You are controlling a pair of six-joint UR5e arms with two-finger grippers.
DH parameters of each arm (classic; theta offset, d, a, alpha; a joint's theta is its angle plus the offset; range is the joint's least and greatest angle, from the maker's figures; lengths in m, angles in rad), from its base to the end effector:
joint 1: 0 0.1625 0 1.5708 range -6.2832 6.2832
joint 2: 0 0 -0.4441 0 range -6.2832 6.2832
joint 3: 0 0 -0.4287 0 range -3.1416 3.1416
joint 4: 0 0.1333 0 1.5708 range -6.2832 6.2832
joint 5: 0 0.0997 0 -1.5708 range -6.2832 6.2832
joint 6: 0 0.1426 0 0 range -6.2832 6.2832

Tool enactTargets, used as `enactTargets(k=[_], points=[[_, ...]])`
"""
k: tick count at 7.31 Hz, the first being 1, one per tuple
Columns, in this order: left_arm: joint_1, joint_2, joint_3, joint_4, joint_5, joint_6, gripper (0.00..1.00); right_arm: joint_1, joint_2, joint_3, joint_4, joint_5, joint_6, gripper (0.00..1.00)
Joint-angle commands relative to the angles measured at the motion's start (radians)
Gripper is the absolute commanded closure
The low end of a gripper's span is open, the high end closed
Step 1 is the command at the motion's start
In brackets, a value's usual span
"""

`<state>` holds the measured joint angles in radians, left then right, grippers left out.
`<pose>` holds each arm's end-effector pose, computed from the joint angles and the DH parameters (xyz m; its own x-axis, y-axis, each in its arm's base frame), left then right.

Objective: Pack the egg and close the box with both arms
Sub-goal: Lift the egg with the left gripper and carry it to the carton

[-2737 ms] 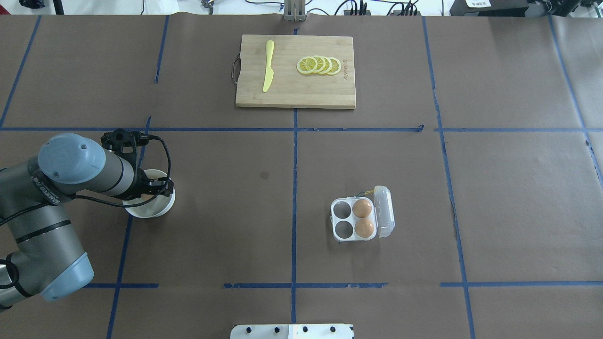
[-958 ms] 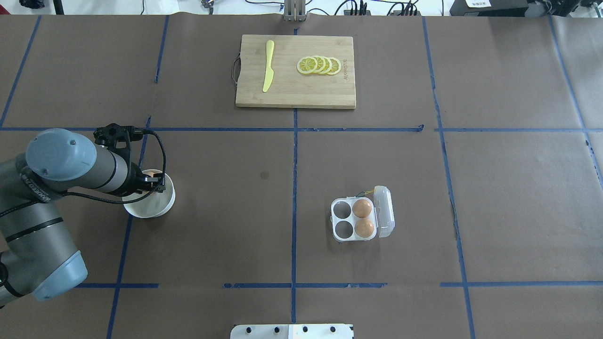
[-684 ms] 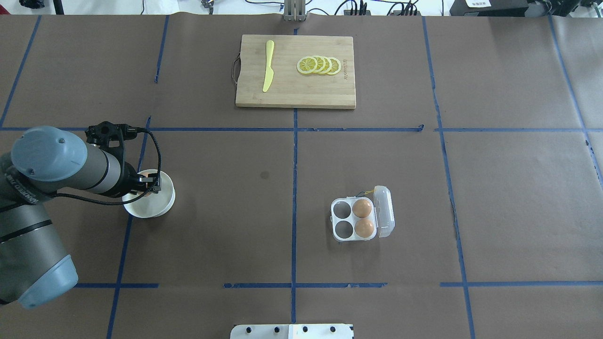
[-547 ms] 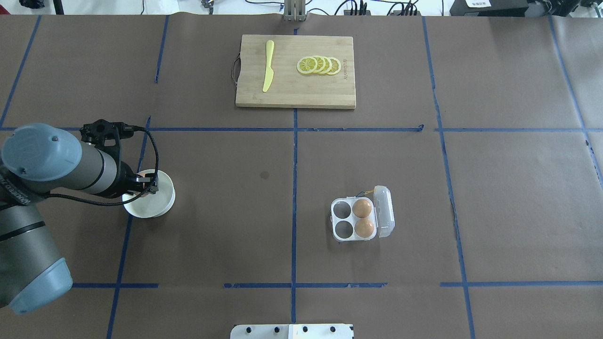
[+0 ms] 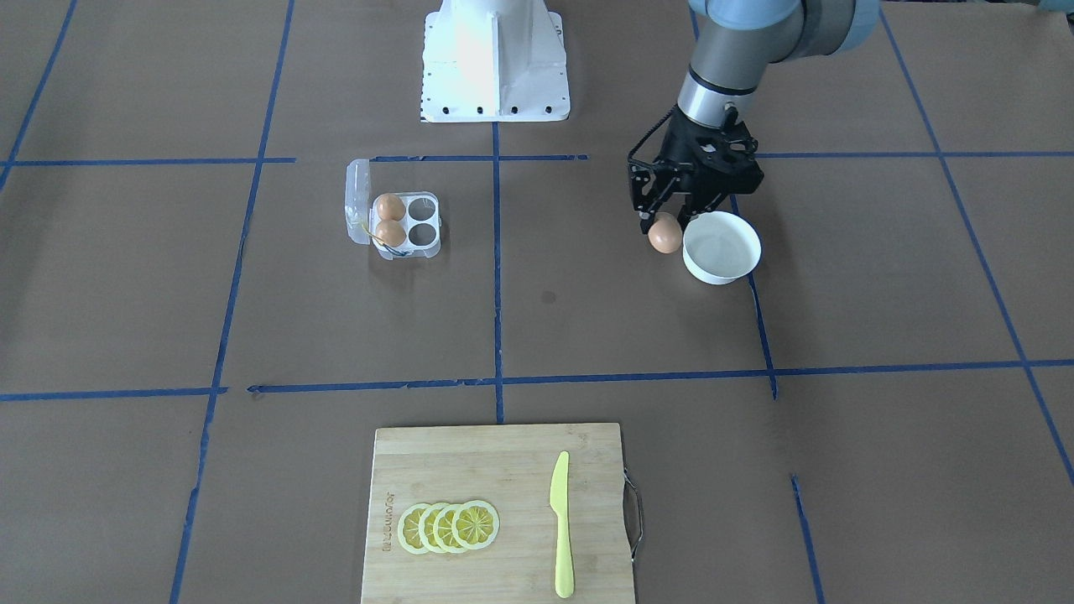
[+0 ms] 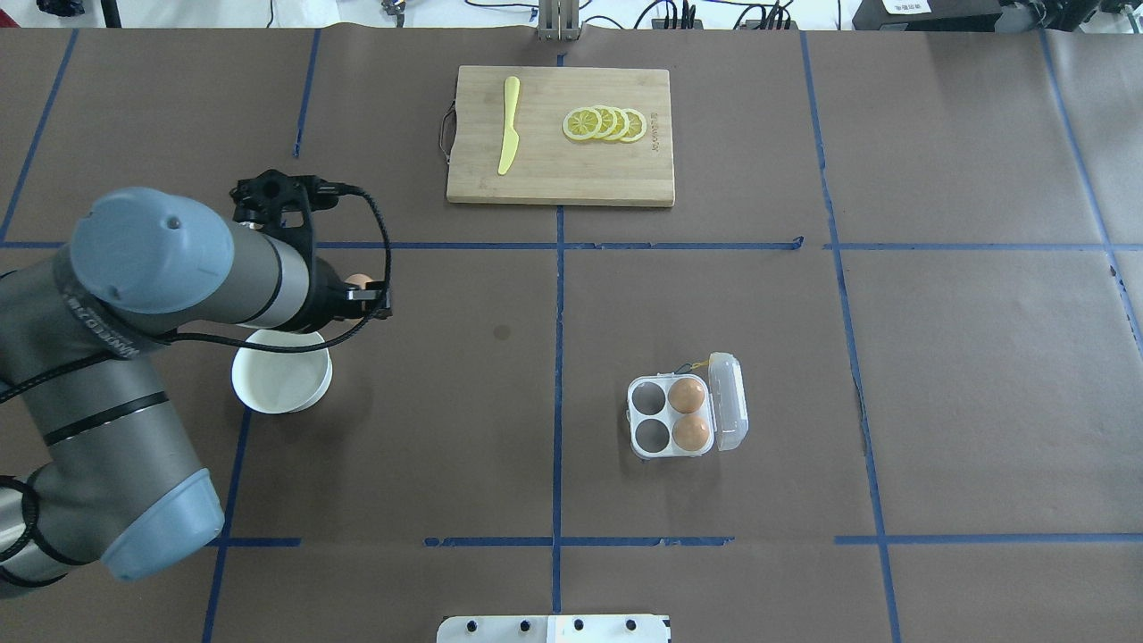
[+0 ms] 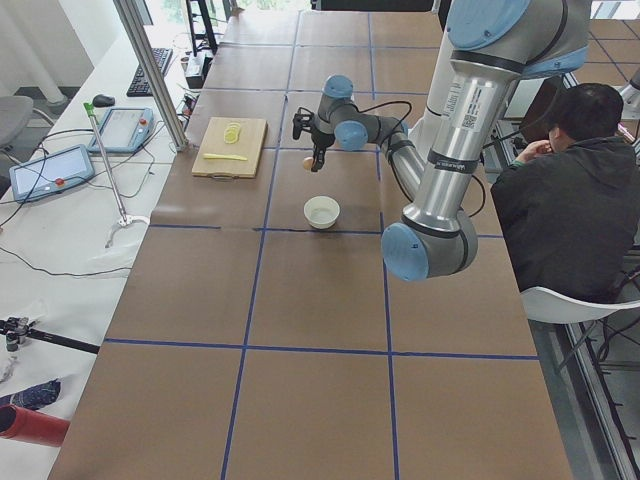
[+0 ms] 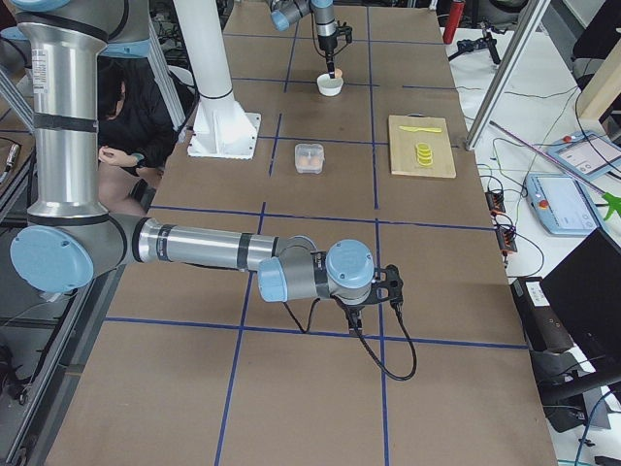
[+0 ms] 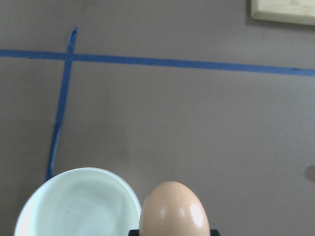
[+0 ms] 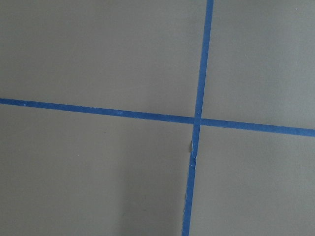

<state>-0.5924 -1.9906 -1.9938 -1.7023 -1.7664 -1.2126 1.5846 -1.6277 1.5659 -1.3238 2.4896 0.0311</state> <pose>0.4703 -0.4438 0.2441 0.5817 0.0230 -0.8131 0.2246 0.9562 0.1878 0.0271 -0.5162 0.6990 0.6080 -0.1074 0.7866 -0.0325 0.9866 0.1598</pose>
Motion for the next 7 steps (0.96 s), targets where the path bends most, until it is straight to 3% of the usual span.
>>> enactTargets(k=[1,2,3,4,6,7], points=[[0.054,-0.112,0.132,-0.306,0.077,0.002,1.00,0.000,0.002,-0.007,0.000,-0.001,0.000,0.00],[0.127,-0.116,0.203,-0.474,0.179,0.002,1.00,0.000,0.002,-0.012,0.000,-0.001,0.000,0.00],[0.199,-0.138,0.246,-0.550,0.226,0.001,1.00,0.000,0.002,-0.015,0.000,0.000,0.000,0.00],[0.230,-0.212,0.318,-0.553,0.243,0.004,1.00,0.000,0.000,-0.014,0.000,0.002,0.000,0.00],[0.353,-0.328,0.449,-0.568,0.399,0.005,1.00,0.000,-0.003,-0.014,0.000,0.026,0.000,0.00],[0.362,-0.341,0.466,-0.571,0.400,0.004,1.00,0.000,-0.003,-0.014,-0.002,0.035,0.000,0.00]])
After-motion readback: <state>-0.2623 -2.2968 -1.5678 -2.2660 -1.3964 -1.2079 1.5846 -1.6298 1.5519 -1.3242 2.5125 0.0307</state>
